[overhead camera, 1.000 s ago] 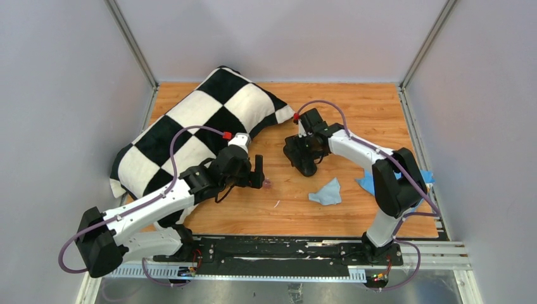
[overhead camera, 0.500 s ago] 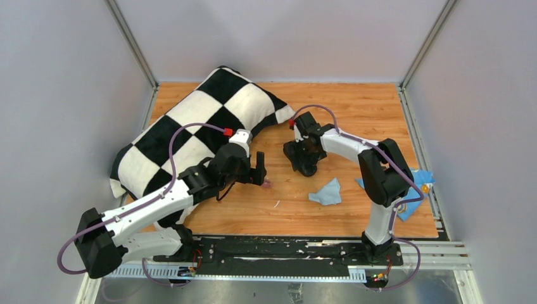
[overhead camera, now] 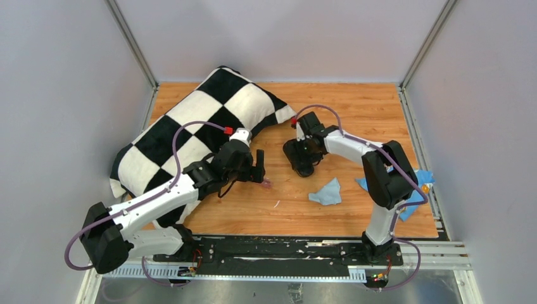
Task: Organize the sunglasses
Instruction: Pick up the sunglasses case from the center of the board, then open the sunglasses case.
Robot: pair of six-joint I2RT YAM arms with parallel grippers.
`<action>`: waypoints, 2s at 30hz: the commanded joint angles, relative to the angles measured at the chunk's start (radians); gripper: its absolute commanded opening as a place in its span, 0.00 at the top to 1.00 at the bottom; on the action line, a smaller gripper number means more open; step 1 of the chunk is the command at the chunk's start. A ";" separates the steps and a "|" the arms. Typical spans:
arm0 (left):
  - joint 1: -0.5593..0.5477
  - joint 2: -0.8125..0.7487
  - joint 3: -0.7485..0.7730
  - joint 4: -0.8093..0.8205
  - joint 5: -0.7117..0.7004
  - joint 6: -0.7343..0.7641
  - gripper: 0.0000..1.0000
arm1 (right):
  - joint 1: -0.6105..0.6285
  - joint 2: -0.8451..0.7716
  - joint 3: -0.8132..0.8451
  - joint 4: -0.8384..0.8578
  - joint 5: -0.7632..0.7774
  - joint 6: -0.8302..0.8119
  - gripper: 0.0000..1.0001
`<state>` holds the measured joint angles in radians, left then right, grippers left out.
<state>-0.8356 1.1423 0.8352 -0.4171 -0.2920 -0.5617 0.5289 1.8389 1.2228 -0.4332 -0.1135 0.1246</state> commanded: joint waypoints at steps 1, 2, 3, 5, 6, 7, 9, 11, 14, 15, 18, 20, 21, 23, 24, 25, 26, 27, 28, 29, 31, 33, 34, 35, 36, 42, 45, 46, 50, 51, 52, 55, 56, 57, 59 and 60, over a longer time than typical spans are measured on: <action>0.101 0.019 0.002 0.042 0.150 -0.048 0.00 | -0.110 -0.132 -0.121 0.152 -0.244 0.129 0.52; 0.127 0.031 0.003 0.070 0.188 -0.047 0.00 | -0.148 -0.158 -0.166 0.214 -0.319 0.177 0.52; 0.139 0.046 0.011 0.094 0.227 -0.051 0.00 | -0.193 -0.176 -0.202 0.279 -0.392 0.221 0.51; 0.147 0.091 0.040 0.142 0.282 -0.061 0.00 | -0.267 -0.194 -0.268 0.386 -0.507 0.310 0.52; 0.148 0.118 0.060 0.164 0.322 -0.071 0.00 | -0.301 -0.202 -0.294 0.437 -0.554 0.349 0.52; 0.148 0.148 0.080 0.194 0.353 -0.077 0.00 | -0.333 -0.209 -0.323 0.492 -0.596 0.390 0.52; 0.147 0.217 0.119 0.260 0.423 -0.092 0.00 | -0.394 -0.222 -0.375 0.585 -0.665 0.471 0.52; 0.148 0.289 0.146 0.331 0.494 -0.120 0.00 | -0.443 -0.234 -0.399 0.617 -0.720 0.536 0.52; 0.148 0.384 0.182 0.423 0.577 -0.164 0.00 | -0.479 -0.276 -0.405 0.568 -0.742 0.550 0.52; 0.151 0.406 0.184 0.469 0.602 -0.187 0.00 | -0.484 -0.292 -0.410 0.559 -0.753 0.549 0.52; 0.173 0.484 0.201 0.614 0.817 -0.244 0.00 | -0.494 -0.336 -0.442 0.558 -0.788 0.557 0.51; 0.187 0.520 0.182 0.791 0.884 -0.333 0.00 | -0.518 -0.364 -0.485 0.600 -0.842 0.593 0.51; 0.195 0.529 0.175 0.826 0.893 -0.364 0.00 | -0.546 -0.379 -0.504 0.635 -0.873 0.616 0.51; 0.214 0.553 0.177 0.914 0.923 -0.395 0.00 | -0.584 -0.406 -0.528 0.666 -0.917 0.638 0.51; 0.221 0.573 0.185 0.948 0.947 -0.412 0.00 | -0.596 -0.415 -0.534 0.667 -0.933 0.638 0.50; 0.224 0.597 0.194 1.007 0.974 -0.436 0.00 | -0.602 -0.418 -0.537 0.671 -0.953 0.637 0.50; 0.226 0.631 0.206 1.073 1.009 -0.493 0.00 | -0.602 -0.418 -0.540 0.680 -0.969 0.637 0.50; 0.226 0.666 0.215 1.146 1.034 -0.547 0.00 | -0.601 -0.417 -0.549 0.705 -0.987 0.650 0.50; 0.227 0.703 0.221 1.233 1.049 -0.603 0.00 | -0.601 -0.414 -0.563 0.754 -1.009 0.676 0.50; 0.229 0.743 0.225 1.305 1.057 -0.664 0.00 | -0.602 -0.414 -0.574 0.797 -1.024 0.698 0.50; 0.237 0.821 0.229 1.445 1.065 -0.771 0.00 | -0.603 -0.413 -0.589 0.881 -1.041 0.737 0.50; 0.245 0.884 0.234 1.561 1.068 -0.852 0.00 | -0.603 -0.408 -0.598 0.944 -1.063 0.781 0.49; 0.247 0.907 0.238 1.591 1.067 -0.874 0.00 | -0.602 -0.401 -0.598 0.966 -1.073 0.797 0.49; 0.249 0.920 0.241 1.605 1.068 -0.883 0.00 | -0.602 -0.393 -0.599 0.989 -1.082 0.819 0.49; 0.248 0.930 0.244 1.607 1.068 -0.883 0.00 | -0.601 -0.386 -0.601 1.015 -1.091 0.837 0.49; 0.245 0.940 0.250 1.595 1.068 -0.875 0.00 | -0.577 -0.331 -0.627 1.190 -1.114 0.959 0.49; 0.238 0.946 0.255 1.588 1.068 -0.873 0.00 | -0.551 -0.299 -0.643 1.338 -1.117 1.054 0.49; 0.235 0.948 0.257 1.589 1.068 -0.874 0.00 | -0.545 -0.288 -0.646 1.385 -1.118 1.085 0.49; 0.232 0.959 0.260 1.591 1.070 -0.876 0.00 | -0.534 -0.240 -0.655 1.555 -1.127 1.196 0.48; 0.232 0.962 0.265 1.591 1.071 -0.876 0.00 | -0.533 -0.231 -0.655 1.592 -1.132 1.221 0.48; 0.232 0.968 0.271 1.591 1.074 -0.878 0.00 | -0.518 -0.222 -0.654 1.627 -1.136 1.239 0.48; 0.230 0.982 0.289 1.613 1.079 -0.899 0.00 | -0.494 -0.203 -0.649 1.654 -1.137 1.266 0.48; 0.230 0.985 0.294 1.617 1.079 -0.904 0.00 | -0.490 -0.199 -0.649 1.666 -1.137 1.273 0.48; 0.228 0.987 0.297 1.617 1.079 -0.905 0.00 | -0.485 -0.196 -0.649 1.672 -1.136 1.278 0.48; 0.226 0.985 0.297 1.610 1.079 -0.901 0.00 | -0.471 -0.189 -0.649 1.674 -1.133 1.277 0.49; 0.224 0.985 0.297 1.602 1.079 -0.897 0.00 | -0.465 -0.187 -0.648 1.675 -1.131 1.276 0.49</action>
<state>-0.6003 2.1059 1.1110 1.1591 0.7670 -1.4555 0.0322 1.6417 0.5781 1.1374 -1.2186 1.3594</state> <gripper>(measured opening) 0.996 0.676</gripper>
